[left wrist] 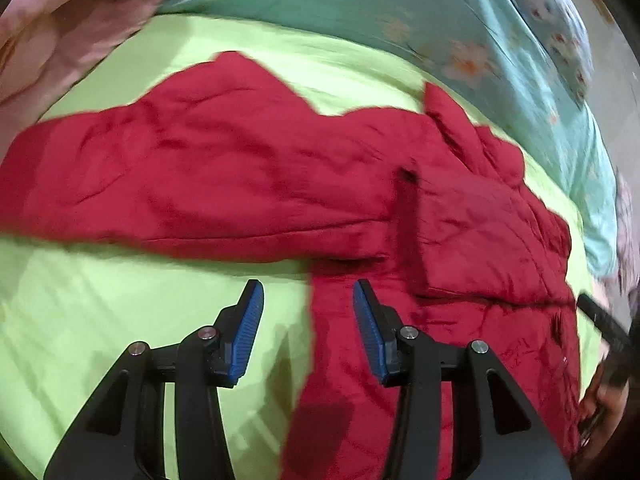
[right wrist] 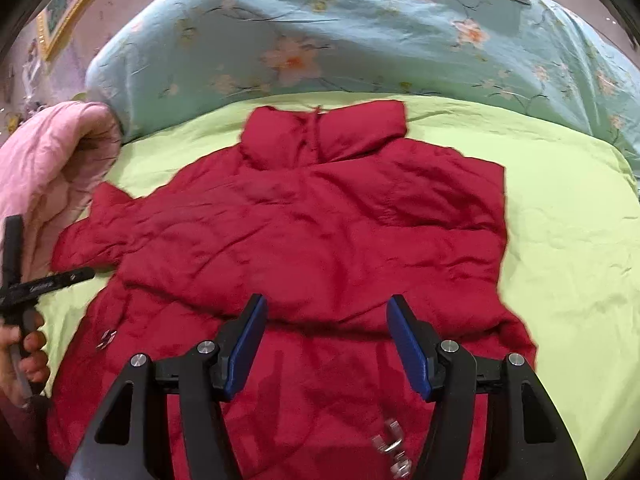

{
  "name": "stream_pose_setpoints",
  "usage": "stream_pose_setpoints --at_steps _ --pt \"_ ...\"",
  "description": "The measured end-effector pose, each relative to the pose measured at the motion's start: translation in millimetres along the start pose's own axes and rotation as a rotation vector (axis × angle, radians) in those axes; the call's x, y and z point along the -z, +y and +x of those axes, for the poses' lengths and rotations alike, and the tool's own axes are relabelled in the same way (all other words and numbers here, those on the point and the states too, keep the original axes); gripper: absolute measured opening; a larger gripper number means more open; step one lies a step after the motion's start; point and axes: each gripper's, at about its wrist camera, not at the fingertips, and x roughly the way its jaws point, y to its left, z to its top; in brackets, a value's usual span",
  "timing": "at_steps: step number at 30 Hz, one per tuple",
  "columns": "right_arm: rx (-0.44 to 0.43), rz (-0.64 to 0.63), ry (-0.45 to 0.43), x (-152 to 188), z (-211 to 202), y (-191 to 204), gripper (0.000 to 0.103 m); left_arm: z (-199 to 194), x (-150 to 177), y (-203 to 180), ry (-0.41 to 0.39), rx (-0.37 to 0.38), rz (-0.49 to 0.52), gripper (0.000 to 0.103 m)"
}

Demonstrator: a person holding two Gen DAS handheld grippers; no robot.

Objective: Fold large clothes
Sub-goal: 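Move the left gripper to the other sleeve cuff and grasp it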

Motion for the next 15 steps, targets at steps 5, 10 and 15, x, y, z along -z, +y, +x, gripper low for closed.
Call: stream_pose_setpoints --at_steps 5,10,15 --pt "-0.039 -0.027 0.005 11 -7 21 0.065 -3 -5 46 -0.012 -0.019 -0.161 0.045" --pt "-0.081 -0.031 0.016 19 -12 36 0.065 1 -10 99 -0.013 -0.029 -0.331 0.045" --pt "-0.126 -0.036 0.021 21 -17 49 0.065 4 -15 147 -0.034 -0.066 -0.485 0.045"
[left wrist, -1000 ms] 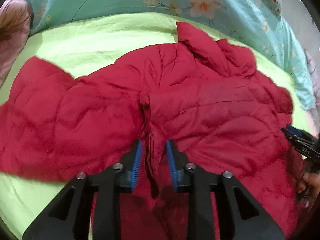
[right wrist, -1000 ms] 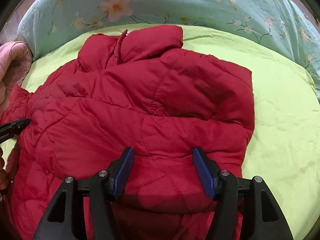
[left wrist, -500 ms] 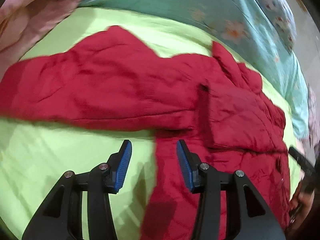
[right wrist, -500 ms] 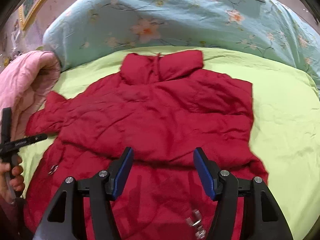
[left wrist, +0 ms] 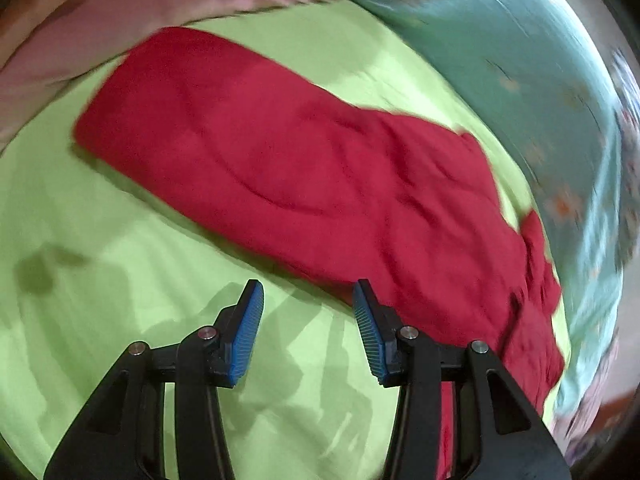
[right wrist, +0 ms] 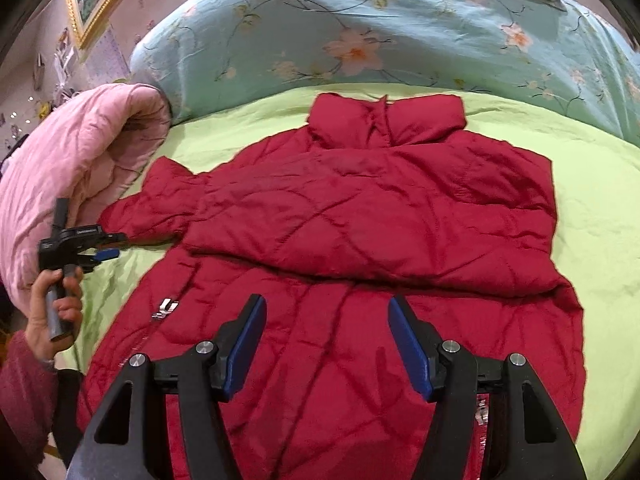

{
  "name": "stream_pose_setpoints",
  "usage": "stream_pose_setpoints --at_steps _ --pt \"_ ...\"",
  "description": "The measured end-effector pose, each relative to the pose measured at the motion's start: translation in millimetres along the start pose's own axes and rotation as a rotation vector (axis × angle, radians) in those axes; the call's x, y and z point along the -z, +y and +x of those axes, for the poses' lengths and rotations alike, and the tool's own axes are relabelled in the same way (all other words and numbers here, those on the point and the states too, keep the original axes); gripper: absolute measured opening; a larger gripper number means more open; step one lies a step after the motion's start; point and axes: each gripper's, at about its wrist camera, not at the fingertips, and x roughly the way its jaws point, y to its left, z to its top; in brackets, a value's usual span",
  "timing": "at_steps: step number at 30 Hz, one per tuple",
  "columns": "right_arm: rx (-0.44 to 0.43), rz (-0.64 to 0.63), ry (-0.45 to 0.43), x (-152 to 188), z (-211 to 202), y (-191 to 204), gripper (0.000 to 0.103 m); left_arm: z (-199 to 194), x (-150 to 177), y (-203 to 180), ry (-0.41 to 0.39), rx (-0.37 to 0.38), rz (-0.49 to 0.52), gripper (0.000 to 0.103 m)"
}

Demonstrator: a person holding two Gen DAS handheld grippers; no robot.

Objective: Fold large clothes
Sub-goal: 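Move the left gripper to the other sleeve cuff and grasp it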

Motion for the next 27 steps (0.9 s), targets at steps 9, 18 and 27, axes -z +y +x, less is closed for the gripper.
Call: stream_pose_setpoints --at_steps 9,18,27 --pt "-0.042 -0.020 0.006 0 3 21 0.065 24 -34 30 -0.048 0.010 -0.148 0.058" --pt "-0.047 -0.002 0.031 5 12 20 0.065 36 -54 15 -0.114 -0.002 -0.093 0.021" --pt "-0.044 0.031 0.012 4 8 7 0.065 9 -50 -20 -0.208 -0.027 0.026 0.008"
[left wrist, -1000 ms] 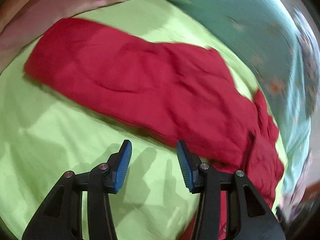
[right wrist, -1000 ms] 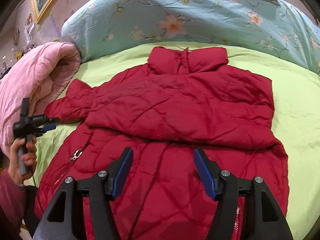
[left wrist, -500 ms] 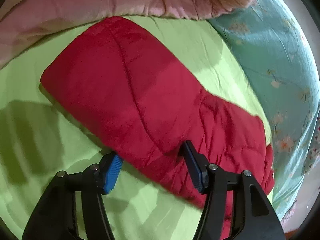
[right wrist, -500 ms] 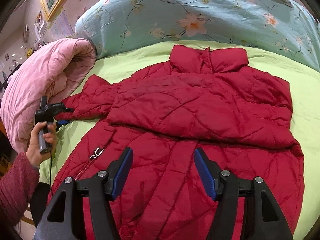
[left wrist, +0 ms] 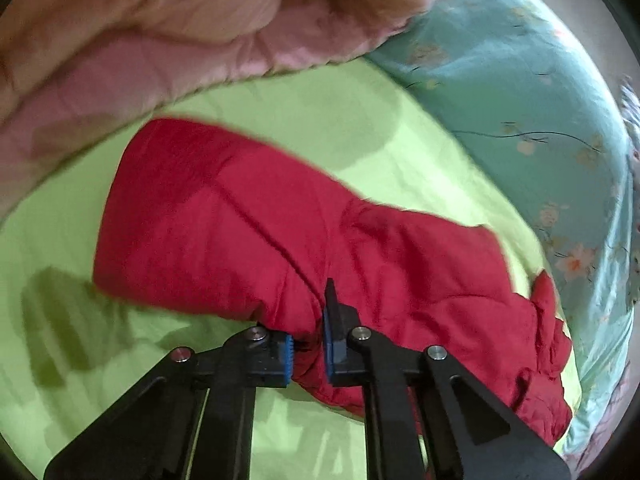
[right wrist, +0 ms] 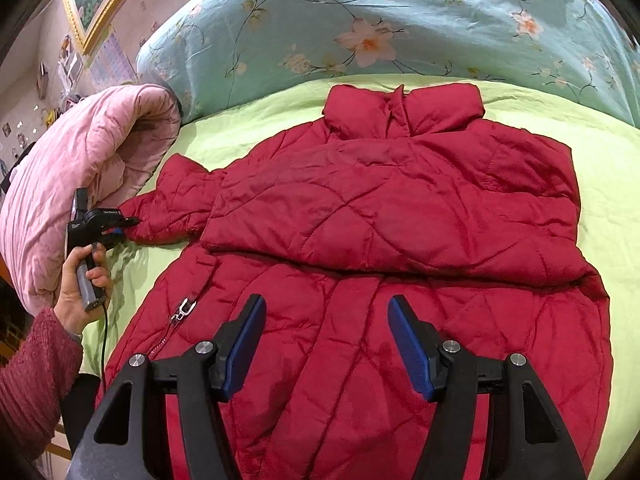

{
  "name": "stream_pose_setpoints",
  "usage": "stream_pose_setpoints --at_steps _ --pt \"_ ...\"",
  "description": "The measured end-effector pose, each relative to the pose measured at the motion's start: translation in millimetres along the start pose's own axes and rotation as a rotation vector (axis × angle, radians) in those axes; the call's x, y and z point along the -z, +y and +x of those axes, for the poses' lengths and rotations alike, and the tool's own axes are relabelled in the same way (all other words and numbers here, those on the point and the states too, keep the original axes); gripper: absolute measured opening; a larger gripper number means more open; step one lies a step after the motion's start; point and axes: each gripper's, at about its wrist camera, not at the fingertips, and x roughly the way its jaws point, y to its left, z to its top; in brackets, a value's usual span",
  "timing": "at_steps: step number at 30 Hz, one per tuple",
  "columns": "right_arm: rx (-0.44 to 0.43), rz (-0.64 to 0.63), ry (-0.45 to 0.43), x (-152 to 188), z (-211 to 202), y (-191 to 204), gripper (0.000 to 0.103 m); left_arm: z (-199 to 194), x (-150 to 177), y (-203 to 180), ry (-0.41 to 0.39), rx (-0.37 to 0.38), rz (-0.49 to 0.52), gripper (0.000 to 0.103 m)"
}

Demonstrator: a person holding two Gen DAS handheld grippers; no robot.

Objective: Fold large clothes
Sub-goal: 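Move the left gripper to the other sleeve cuff and grasp it, then lift the held sleeve with the left gripper, fold it across the body, release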

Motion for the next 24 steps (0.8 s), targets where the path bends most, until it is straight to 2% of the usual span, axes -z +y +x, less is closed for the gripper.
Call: stream_pose_setpoints --at_steps 4,14,18,24 --pt "0.005 0.015 -0.006 0 -3 -8 0.065 -29 2 -31 -0.082 0.037 0.092 0.007" --pt "0.000 0.059 -0.026 0 -14 -22 0.065 -91 22 -124 -0.201 0.211 0.300 0.006" --pt "-0.008 0.085 -0.038 0 -20 -30 0.065 -105 36 -162 -0.219 0.254 0.384 0.006" --pt "-0.016 0.135 -0.057 -2 -29 -43 0.065 -121 68 -214 -0.204 0.371 0.491 0.006"
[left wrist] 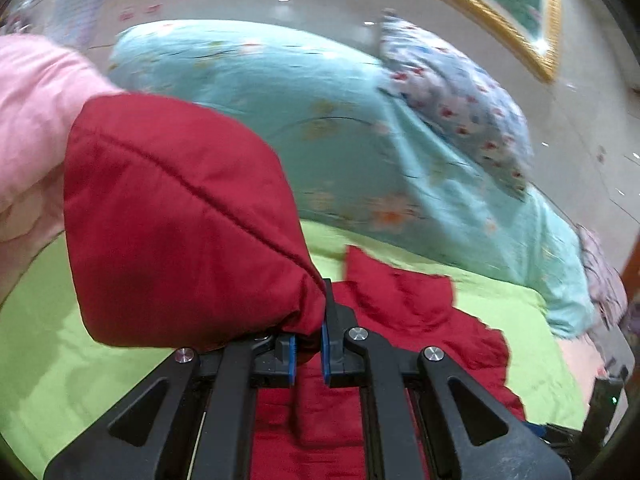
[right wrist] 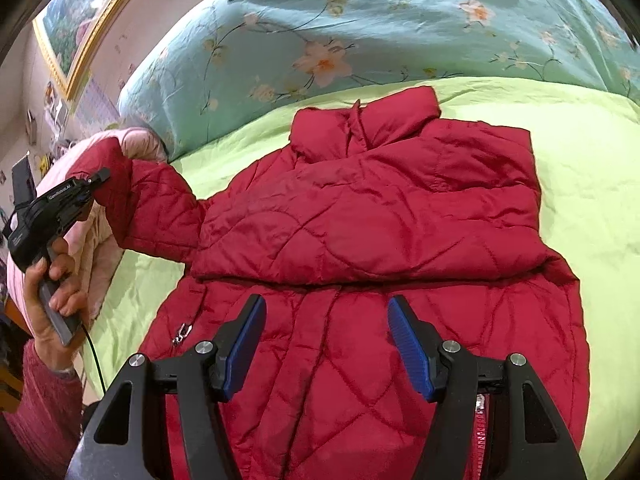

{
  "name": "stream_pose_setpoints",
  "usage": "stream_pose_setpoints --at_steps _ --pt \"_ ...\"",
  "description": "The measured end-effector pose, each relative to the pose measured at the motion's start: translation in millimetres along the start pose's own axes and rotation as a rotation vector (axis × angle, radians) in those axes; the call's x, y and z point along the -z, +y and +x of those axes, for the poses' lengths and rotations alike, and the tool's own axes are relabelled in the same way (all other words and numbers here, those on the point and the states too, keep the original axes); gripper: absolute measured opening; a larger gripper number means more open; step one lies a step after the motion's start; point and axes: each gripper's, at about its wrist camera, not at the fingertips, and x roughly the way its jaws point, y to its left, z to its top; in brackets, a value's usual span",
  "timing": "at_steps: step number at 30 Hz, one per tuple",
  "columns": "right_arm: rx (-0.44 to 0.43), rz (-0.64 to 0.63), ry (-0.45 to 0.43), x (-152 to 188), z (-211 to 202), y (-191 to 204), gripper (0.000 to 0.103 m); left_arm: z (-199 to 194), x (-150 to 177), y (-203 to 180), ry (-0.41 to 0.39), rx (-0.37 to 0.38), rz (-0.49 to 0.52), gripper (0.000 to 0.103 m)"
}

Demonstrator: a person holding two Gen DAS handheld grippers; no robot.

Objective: Fold large clothes
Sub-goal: 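Lift the held sleeve with the left gripper, fold it across the body, release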

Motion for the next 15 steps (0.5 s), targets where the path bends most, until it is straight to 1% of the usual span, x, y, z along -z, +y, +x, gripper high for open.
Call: stream_pose_setpoints --at_steps 2,5,11,15 --pt "0.003 0.011 -0.010 -1 -5 -5 0.065 5 3 -22 0.012 0.046 0.023 0.006" --pt "0.005 0.032 -0.021 -3 -12 -14 0.065 14 9 -47 0.039 0.095 0.052 0.006" --pt "0.013 0.083 -0.051 -5 -27 -35 0.065 35 32 -93 0.099 0.159 0.121 0.006" --pt "0.017 0.133 -0.068 -7 -33 -55 0.067 54 52 -110 0.153 0.180 0.158 0.006"
